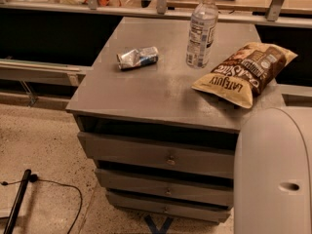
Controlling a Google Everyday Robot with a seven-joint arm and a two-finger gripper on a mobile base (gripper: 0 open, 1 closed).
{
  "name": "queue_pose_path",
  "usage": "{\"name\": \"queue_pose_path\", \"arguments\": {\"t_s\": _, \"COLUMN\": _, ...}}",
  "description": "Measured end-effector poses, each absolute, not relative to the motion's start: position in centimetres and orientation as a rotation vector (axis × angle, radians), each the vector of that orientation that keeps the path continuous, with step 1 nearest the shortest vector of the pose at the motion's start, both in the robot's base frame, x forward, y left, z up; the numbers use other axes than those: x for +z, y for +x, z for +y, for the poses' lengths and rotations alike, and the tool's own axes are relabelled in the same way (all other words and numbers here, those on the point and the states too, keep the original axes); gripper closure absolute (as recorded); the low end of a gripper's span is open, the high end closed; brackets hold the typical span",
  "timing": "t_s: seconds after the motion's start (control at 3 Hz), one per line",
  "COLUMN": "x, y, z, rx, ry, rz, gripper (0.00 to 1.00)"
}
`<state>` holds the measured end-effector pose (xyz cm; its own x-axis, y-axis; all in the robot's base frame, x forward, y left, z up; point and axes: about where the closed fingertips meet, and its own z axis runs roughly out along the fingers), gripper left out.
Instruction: Place blue plastic bottle upright
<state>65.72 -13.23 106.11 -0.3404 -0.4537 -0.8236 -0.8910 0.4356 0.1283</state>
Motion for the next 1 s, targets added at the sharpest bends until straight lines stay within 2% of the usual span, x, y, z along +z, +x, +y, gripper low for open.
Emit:
{"name": "queue_pose_path", "arguments": {"t_s": 0.67, "x": 105.7, "y": 67.0, "z": -11.3, "rx": 0.866, "ry": -1.071, "rz": 1.953, "gripper": 1.0}}
{"name": "queue_pose_path", "arguments": {"t_s": 1.0, "x": 105.4, "y": 68.9, "z": -11.1, "rx": 0.816, "ry": -1.069, "rz": 1.908, "gripper": 1.0}}
